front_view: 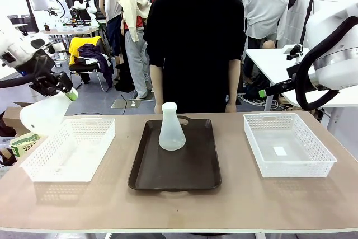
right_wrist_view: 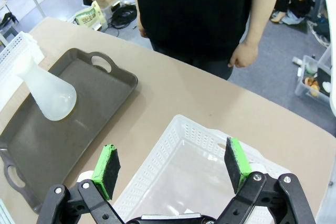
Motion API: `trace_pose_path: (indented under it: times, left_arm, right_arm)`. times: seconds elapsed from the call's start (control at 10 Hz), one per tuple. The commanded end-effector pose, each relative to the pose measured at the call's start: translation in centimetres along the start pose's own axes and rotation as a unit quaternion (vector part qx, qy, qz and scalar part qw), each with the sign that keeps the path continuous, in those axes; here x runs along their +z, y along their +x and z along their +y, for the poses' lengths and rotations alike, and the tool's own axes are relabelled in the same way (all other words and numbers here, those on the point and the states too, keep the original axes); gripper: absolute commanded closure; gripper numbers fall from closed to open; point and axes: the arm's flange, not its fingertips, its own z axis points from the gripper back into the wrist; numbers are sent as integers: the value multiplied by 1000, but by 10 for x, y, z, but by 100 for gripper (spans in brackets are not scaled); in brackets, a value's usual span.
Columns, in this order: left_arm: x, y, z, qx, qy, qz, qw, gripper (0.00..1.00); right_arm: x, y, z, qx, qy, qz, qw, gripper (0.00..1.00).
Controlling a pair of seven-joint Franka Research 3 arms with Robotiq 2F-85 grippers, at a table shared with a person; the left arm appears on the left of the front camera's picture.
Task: Prepare the laboratory tools.
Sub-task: Place the picked Big flask upright in the Handle tray as directed by the person.
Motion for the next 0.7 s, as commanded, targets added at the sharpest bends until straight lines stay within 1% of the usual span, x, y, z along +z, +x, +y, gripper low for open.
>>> trace_pose_path:
  times: [0.0, 0.1, 0.2, 0.3, 0.4, 0.5, 0.6]
  left_arm:
    - [10, -17, -13, -61, -44, -14, 997, 100]
    - [15, -20, -23, -82, -64, -28, 994, 100]
    - [14, -19, -33, -100, -90, -27, 991, 100]
    - [11, -17, -42, -111, -100, -12, 989, 100]
    - [11, -19, -54, -114, -83, -13, 990, 100]
    - [10, -18, -65, -109, -67, -26, 992, 100]
    - [10, -18, -76, -113, -71, -26, 991, 100]
  right_arm:
    - [1, 0, -1, 2, -1, 4, 1000, 0]
    - [1, 0, -1, 2, -1, 4, 1000, 0]
    - [1, 0, -1, 2, -1, 4, 1000, 0]
    - [1, 0, -1, 2, -1, 4, 1000, 0]
    - [1, 0, -1, 2, -1, 4, 1000, 0]
    - [1, 0, -1, 2, -1, 4, 1000, 0]
    - [1, 0, -1, 2, -1, 4, 1000, 0]
